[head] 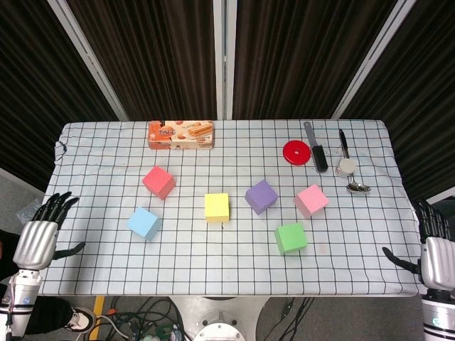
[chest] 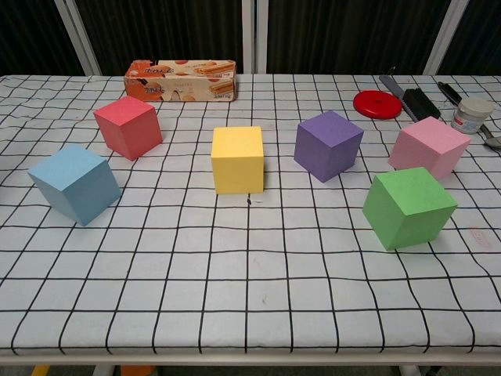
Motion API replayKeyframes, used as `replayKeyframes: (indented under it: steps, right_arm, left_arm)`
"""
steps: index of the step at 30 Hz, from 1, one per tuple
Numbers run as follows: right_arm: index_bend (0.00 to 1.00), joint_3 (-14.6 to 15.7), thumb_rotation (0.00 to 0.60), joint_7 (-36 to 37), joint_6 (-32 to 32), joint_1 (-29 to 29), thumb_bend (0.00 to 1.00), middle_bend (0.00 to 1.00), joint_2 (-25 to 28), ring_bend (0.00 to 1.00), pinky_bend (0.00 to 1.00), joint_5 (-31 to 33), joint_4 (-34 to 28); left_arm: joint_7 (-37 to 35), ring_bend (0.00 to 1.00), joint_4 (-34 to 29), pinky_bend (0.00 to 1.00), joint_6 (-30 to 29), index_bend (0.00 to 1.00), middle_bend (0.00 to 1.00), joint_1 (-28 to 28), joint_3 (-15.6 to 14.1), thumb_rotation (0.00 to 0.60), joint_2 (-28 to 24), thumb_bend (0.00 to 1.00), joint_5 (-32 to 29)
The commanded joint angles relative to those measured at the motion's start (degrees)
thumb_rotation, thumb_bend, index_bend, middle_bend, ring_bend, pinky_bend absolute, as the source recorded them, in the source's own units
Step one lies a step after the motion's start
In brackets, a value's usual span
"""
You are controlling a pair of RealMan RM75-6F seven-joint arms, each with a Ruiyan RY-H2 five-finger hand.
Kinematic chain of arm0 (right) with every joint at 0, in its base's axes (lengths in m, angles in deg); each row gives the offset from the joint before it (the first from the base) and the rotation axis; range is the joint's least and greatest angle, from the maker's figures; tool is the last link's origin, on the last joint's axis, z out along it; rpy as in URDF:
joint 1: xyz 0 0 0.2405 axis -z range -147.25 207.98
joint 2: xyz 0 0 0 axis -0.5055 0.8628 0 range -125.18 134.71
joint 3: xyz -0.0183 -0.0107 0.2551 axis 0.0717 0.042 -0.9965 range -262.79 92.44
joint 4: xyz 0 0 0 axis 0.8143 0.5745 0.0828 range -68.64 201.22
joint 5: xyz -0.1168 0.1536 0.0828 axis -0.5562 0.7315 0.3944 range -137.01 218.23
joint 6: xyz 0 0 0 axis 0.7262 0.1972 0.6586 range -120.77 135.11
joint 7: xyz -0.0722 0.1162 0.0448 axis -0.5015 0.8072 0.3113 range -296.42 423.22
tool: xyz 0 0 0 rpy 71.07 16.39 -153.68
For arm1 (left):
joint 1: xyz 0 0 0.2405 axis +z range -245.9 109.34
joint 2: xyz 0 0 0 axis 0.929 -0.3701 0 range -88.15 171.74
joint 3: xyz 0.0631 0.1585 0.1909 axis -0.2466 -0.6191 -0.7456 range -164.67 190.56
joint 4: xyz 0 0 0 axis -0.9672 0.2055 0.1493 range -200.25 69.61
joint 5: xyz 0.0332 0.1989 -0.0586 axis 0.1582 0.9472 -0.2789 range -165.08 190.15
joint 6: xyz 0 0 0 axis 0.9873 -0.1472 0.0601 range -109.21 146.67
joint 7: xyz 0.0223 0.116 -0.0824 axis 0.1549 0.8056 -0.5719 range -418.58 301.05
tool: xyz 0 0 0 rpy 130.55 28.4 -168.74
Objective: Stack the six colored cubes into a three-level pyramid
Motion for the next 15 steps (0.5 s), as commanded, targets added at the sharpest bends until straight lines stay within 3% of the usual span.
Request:
replayKeyframes:
  steps: [1, 10, 15]
  right_arm:
    - [0.0, 0.0, 0.6, 0.0, 0.0, 0.0, 0.03, 0.0, 0.0, 0.0, 0.0, 0.0, 0.0]
    - [0.0, -0.4, 0.6, 0.1, -0.1, -0.4, 0.03, 0.0, -0.2, 0.0, 0.0, 0.1, 0.2]
    - [0.0, -0.8, 0.6, 0.1, 0.1, -0.4, 0.03, 0.0, 0.6, 0.0, 0.0, 0.4, -0.7]
  left_arm:
    - [-0.2, 0.0, -0.1, 0.17, 0.1, 0.13, 0.05, -0.1, 0.0, 0.6, 0.0, 0.0, 0.1]
    - [-1.8, 0.01, -2.0, 0.17, 2.9, 0.13, 0.08, -3.4, -0.7, 0.6, 2.3, 0.0, 4.5]
    - [-0.1, 0.01, -4.4, 0.17, 6.6, 0.13, 0.1, -7.0, 0.6, 0.6, 3.1, 0.0, 5.4]
